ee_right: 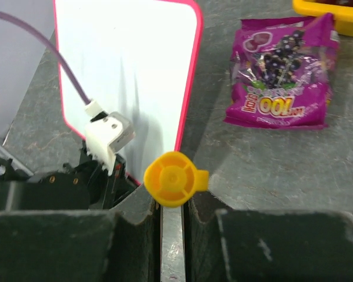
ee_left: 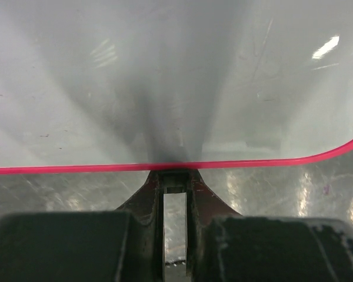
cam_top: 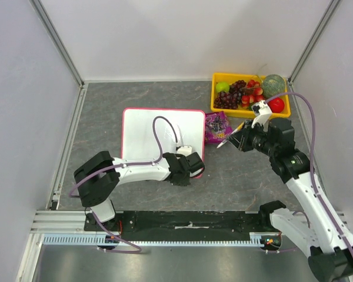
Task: Write a sentence on the whiteboard
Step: Move the whiteboard to the center of the board.
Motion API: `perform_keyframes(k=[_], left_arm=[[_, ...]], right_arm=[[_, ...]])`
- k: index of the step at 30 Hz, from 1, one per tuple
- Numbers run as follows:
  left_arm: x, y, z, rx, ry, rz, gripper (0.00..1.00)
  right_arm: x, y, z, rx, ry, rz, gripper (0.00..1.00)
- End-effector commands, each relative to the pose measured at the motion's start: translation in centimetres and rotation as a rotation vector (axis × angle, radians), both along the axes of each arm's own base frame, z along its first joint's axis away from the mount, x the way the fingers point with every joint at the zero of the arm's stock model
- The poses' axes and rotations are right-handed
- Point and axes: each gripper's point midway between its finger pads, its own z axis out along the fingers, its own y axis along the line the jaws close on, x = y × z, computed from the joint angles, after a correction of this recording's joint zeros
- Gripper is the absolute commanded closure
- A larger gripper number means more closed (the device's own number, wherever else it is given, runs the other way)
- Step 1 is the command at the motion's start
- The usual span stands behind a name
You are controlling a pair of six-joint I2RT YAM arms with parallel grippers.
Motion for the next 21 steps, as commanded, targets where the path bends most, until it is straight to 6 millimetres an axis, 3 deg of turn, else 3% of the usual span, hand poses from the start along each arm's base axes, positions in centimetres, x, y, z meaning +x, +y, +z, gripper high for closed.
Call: perform_keyframes(k=[1, 10, 13, 14, 18, 21], left_arm=[[-1.2, -3.8, 2.0, -0.100, -0.028, 0.049, 0.98], [-3.4, -9.1, 0.6, -0.109, 0.005, -0.015, 0.98], [-3.9, -10.4, 0.7, -0.122, 0.004, -0.042, 0.91], [-4.0, -10.7, 0.9, -0.129, 0.007, -0.049, 0.87], [-4.0, -11.4, 1.8, -0.152, -0.008, -0.082, 0.44], [-3.9, -11.6, 3.3, -0.178, -0.032, -0.102, 0.30]], right_arm=[[-1.0, -2.7, -1.3, -0.054, 0.028, -0.140, 1.00], [-1.9, -5.3, -1.2, -0.136, 0.031, -0.240, 1.00], [-2.1, -5.5, -1.2, -0.142, 0.028, -0.245, 1.00], [-2.1, -5.5, -1.2, -0.145, 0.029, -0.244, 1.00], [-2.1, -5.4, -1.3, -0.148, 0.029, -0.239, 1.00], [-2.1, -5.4, -1.1, -0.150, 0.024, -0.236, 1.00]])
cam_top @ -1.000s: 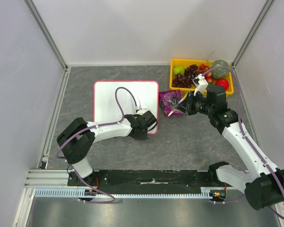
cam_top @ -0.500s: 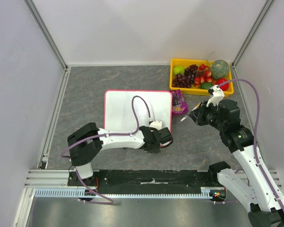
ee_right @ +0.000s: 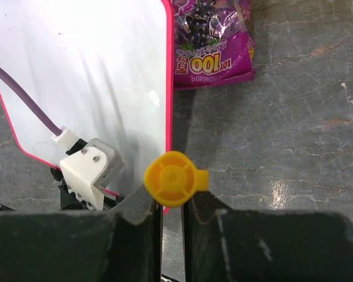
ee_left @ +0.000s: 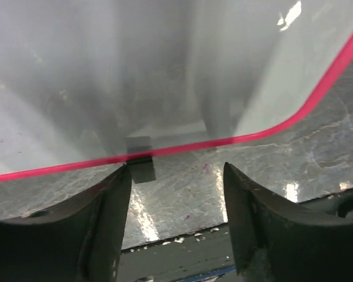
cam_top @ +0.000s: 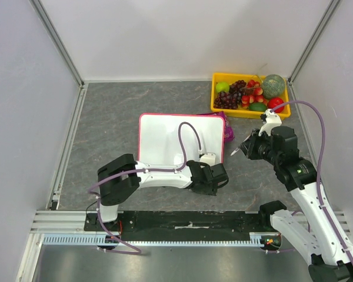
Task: Write a sentence on the whiteboard
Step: Move the whiteboard to the center of the board.
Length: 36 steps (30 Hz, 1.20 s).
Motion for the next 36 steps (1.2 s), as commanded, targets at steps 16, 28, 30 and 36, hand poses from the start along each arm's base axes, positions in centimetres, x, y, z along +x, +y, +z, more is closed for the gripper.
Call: perform_keyframes(k=[16, 28, 30, 36], left_arm=[[-2.3, 10.1, 4.7, -0.019, -0.059, 0.060, 0.22], [-2.8, 16.9, 1.1, 0.056, -0.068, 0.180, 0.20], [-2.4, 17.5, 0.2, 0.081, -0.056, 0.201, 0.20], [-0.7, 17.4, -1.5, 0.055, -0.067, 0.203, 0.25]], right_arm=[[0.2, 0.6, 2.0, 0.014, -0.059, 0.045, 1.00], [0.6, 0.9, 1.7, 0.023, -0.058, 0.052, 1.00], [0.7, 1.0, 1.7, 0.026, -0.058, 0.054, 1.00], [0.7, 1.0, 1.7, 0.027, -0.058, 0.055, 1.00]])
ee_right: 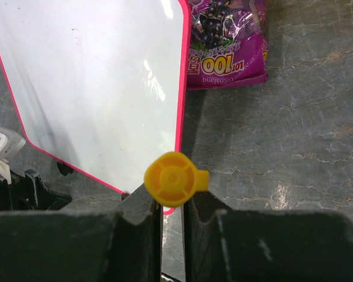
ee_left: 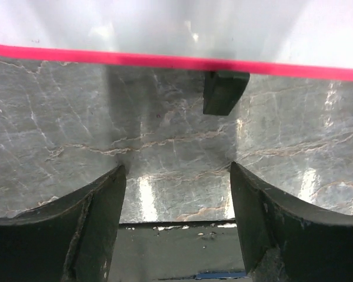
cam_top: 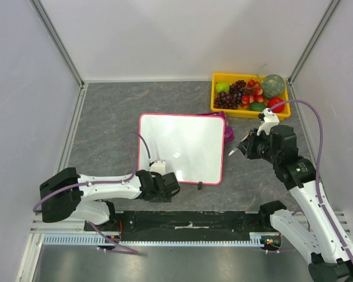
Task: Write a sentence on the whiteboard
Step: Move the whiteboard to the center of the board.
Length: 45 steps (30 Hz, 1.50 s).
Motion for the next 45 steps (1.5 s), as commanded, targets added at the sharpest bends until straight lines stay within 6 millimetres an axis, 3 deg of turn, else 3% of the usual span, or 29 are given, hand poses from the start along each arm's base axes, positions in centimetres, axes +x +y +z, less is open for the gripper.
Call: perform_keyframes(k=[1, 11, 19, 22, 45], left_arm=[[2.4, -0.9, -0.6, -0.056, -0.070, 0.022, 0.26], [5.5, -0.4, -1.3, -0.001, -0.126, 0.007, 0.44], [5.3, -1.4, -2.2, 0.009, -0.105, -0.028, 0.89], [5.0, -1.7, -2.2, 0.018, -0.099, -0.036, 0.98], [-3.3, -5.0, -2.8, 0.062, 0.027, 0.035, 0.98]], right_arm=[[0.7, 0.2, 1.7, 0.018, -0.062, 0.007, 1.00], [1.0, 0.5, 1.6, 0.018, -0.061, 0.017, 1.00], [0.9, 0.4, 1.6, 0.016, -0.069, 0.019, 1.00], [0.8, 0.5, 1.7, 0.019, -0.073, 0.023, 1.00], [-0.1, 0.7, 2.9, 0.053, -0.106, 0.033, 1.00]])
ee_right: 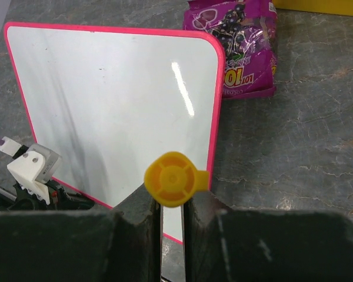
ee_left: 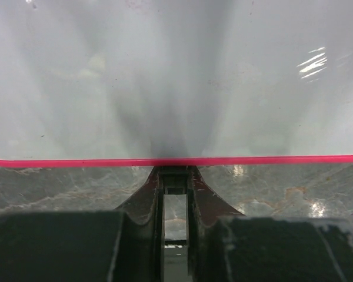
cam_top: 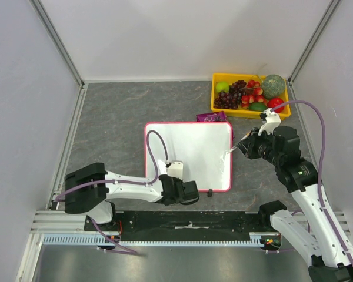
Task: Write a sentence on the whiteboard
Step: Move the whiteboard to the center of the board.
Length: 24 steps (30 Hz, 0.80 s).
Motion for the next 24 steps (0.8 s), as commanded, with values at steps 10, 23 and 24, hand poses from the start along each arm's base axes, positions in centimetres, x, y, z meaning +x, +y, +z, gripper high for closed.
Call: perform_keyframes(k=[10, 23, 24], left_arm=[[-7.2, -0.7, -1.9, 0.018, 0.186, 0.076, 0.98], [-7.9, -2.2, -0.3, -0.039, 0.161, 0.014, 0.38], [-7.9, -2.4, 0.1, -0.048, 0.159, 0.003, 0.37]], right_arm=[[-0.2, 0.1, 1.9, 0.030, -0.061, 0.007, 1.00], [-0.6, 0.5, 2.8, 0.050, -0.082, 0.031, 1.00], [-0.6, 0.6, 3.0, 0.051, -0.086, 0.036, 1.00]])
